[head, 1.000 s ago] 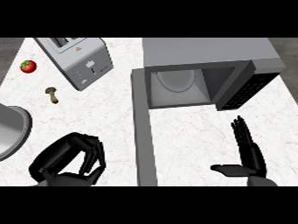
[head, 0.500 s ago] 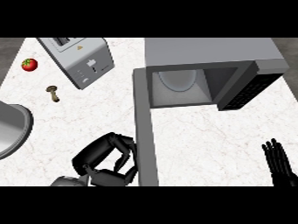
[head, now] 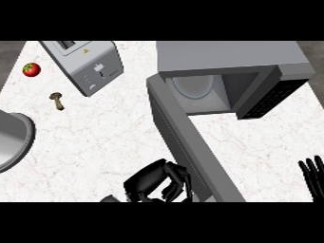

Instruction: Pick up the milk, place it into the microwave and close the microwave

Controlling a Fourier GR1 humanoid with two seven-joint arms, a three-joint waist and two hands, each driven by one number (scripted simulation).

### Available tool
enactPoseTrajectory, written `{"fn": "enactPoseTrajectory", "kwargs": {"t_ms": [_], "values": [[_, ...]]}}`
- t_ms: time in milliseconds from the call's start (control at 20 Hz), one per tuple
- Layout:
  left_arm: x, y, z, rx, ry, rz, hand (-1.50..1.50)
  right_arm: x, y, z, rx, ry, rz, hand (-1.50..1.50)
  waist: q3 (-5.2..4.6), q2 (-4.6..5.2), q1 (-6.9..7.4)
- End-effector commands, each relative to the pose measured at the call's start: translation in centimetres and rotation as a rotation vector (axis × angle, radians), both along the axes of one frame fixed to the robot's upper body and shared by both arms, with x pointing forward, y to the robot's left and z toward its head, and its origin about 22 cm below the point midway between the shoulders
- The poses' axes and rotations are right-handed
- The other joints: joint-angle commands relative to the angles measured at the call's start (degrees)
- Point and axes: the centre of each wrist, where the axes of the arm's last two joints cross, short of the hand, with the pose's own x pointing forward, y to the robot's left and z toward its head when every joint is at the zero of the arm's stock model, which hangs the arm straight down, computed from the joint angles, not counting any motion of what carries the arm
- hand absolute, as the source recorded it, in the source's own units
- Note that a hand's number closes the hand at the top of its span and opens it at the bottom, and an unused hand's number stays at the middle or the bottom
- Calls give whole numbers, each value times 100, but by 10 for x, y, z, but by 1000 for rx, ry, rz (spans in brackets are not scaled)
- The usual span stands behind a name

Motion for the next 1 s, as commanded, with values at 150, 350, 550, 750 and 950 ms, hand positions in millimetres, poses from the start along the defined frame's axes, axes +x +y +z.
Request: {"fn": "enactPoseTrajectory", "kwargs": {"t_ms": [150,350,550,750,950], "values": [[-17,-53,0,48,-10,9,150,-3,12,56,47,-77,191,-150,-2,27,-93],[-21,-70,2,24,-72,61,150,2,17,72,52,-109,221,-150,3,60,-170],[-3,-77,12,22,-104,125,150,6,30,92,46,-124,287,-150,-6,100,-354],[11,-83,24,-13,-113,218,150,-1,36,104,23,-97,332,-150,-8,114,-461],[14,-88,32,-61,-127,303,150,3,38,118,44,-121,346,-150,-14,146,-552]]}}
